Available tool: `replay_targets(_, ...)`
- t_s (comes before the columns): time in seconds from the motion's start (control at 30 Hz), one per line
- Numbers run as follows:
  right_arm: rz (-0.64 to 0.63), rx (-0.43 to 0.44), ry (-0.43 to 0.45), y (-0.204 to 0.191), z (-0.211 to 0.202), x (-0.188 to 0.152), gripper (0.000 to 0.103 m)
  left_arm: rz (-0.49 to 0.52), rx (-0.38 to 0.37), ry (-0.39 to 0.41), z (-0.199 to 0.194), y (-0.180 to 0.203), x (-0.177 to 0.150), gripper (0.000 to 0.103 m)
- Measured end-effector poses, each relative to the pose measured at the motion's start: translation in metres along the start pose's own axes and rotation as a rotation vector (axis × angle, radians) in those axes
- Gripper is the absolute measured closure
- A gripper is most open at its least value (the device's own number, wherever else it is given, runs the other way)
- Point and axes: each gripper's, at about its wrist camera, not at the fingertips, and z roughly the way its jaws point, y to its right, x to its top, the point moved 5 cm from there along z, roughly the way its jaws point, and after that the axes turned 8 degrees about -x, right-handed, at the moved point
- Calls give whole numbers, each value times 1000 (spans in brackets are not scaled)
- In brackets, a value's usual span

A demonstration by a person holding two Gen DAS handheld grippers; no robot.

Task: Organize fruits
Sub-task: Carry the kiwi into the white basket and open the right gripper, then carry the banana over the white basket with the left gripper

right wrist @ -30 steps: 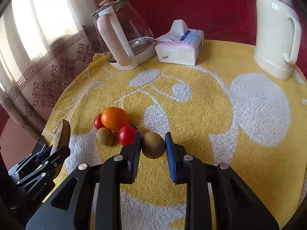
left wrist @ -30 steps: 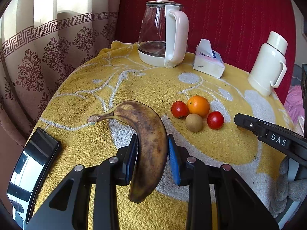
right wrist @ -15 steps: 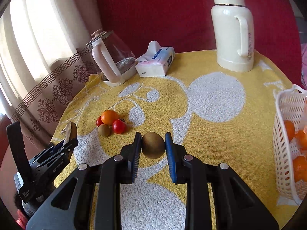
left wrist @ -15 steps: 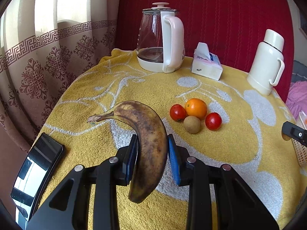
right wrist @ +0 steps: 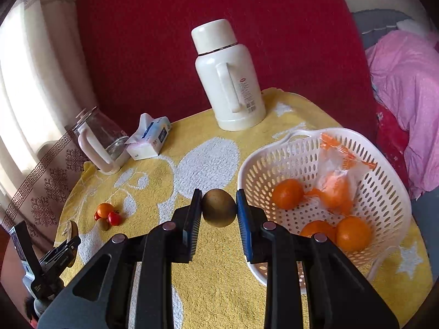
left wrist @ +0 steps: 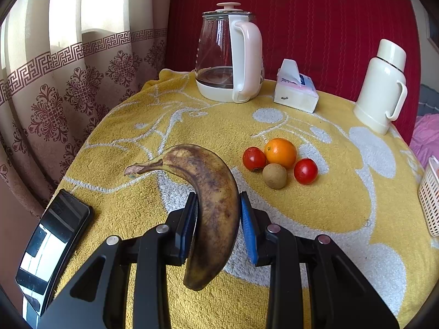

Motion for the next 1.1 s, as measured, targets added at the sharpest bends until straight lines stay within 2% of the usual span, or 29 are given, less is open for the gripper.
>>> replay_targets(0.23, 80, -48, 2, 34, 0, 5, 77, 3, -3, -8, 2, 1, -1, 72)
replay_targets(0.33, 105, -50, -16, 42, 3, 2, 73, 3, -3, -8, 2, 1, -1, 72)
replay_targets(0.4, 116, -50, -20, 43, 4, 1, 62, 2, -3, -9, 2, 1, -1, 72)
replay_targets(0.63, 137, -64, 13, 48, -2, 2, 51, 2, -5, -11, 3, 1, -1, 72)
replay_targets(0.77, 113, -127, 60, 53, -9, -2, 42, 7, -12, -10, 3, 2, -1, 72)
replay_targets(1.03, 27, -272, 166, 70, -35, -12, 41, 17, -83, -26, -6, 19, 1, 72)
replay_targets(1.1, 1, -306, 207, 75, -45, -13, 36, 33, -101, -21, -13, 30, 3, 72)
